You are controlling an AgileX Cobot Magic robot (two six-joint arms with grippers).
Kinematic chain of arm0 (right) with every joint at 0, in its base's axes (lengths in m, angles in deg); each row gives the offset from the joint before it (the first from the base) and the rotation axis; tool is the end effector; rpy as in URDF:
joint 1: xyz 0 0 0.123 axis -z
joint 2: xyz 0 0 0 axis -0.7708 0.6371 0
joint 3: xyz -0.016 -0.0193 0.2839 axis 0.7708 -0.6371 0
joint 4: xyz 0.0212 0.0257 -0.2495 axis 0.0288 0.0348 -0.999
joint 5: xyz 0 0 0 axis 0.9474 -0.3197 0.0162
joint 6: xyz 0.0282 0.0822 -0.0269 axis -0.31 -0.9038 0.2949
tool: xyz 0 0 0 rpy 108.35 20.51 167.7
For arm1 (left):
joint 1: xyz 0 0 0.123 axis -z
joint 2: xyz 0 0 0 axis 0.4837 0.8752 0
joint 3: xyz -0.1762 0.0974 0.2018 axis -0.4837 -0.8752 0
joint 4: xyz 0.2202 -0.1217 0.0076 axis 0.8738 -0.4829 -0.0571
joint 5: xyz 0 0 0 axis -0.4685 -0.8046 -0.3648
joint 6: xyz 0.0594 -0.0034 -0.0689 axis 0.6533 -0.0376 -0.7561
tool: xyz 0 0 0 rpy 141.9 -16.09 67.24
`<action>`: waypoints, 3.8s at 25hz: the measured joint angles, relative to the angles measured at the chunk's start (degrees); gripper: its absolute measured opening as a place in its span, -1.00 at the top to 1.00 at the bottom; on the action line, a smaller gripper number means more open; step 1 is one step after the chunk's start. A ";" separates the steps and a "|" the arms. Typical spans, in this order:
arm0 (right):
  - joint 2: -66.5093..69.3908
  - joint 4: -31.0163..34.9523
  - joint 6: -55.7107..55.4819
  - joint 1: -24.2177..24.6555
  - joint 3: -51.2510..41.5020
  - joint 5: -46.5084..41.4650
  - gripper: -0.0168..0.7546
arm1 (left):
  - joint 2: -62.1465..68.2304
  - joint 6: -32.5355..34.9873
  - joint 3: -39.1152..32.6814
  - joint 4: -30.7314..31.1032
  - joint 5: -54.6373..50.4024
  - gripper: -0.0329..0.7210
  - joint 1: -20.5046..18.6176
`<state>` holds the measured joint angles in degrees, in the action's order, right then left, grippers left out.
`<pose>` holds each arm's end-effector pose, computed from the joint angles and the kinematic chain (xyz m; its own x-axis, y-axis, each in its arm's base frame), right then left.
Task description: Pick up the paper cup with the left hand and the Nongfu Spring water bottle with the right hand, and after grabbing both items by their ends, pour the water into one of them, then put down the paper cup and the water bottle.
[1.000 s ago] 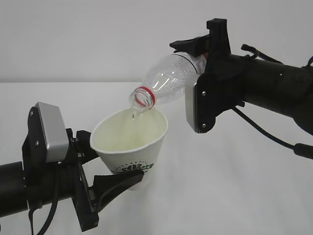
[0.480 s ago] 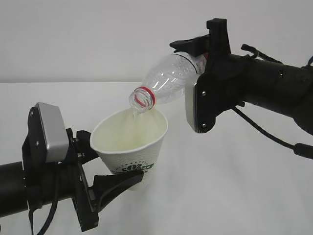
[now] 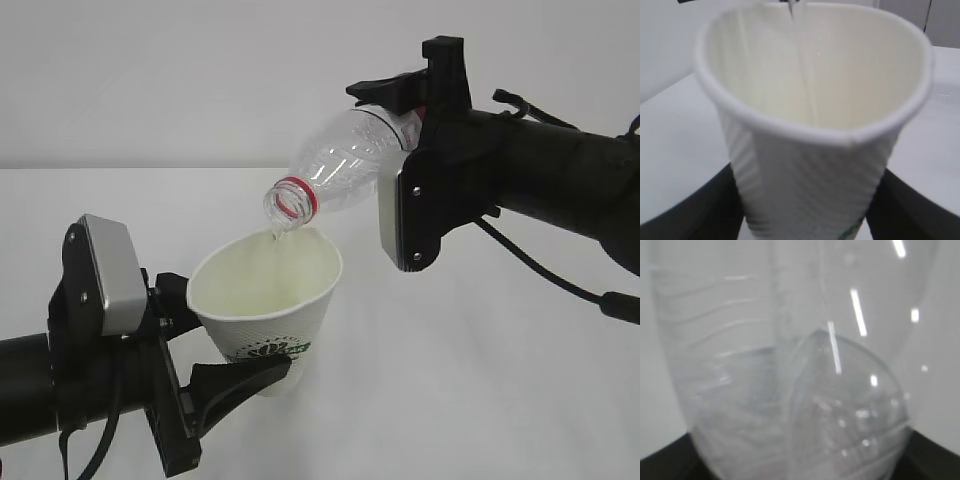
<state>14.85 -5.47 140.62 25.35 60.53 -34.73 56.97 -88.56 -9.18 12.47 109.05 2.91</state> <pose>0.2953 0.1643 0.2396 0.6483 -0.7613 0.0136 -0.1060 -0.1079 -0.9885 0.1854 -0.1660 0.1524 -0.0523 0.2494 -0.9670 0.8820 0.4656 0.0724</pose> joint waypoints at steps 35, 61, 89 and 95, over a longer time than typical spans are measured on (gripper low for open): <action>0.00 0.00 0.76 0.00 0.00 0.22 -0.35 | 0.00 0.00 0.00 0.00 -0.83 -0.43 0.00; 0.00 0.00 1.98 0.00 0.00 0.35 -0.35 | 0.00 0.00 0.00 0.00 -0.96 -0.42 0.00; 0.00 0.10 3.11 0.00 0.00 0.35 -0.35 | 0.00 0.00 0.00 0.00 -1.09 -0.42 0.00; 0.00 0.21 3.21 0.00 0.00 0.45 -0.35 | 0.00 0.00 0.00 0.00 -1.22 -0.42 0.00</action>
<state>14.85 -5.26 143.83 25.35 60.53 -34.28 56.97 -88.56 -9.18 12.47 107.82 2.91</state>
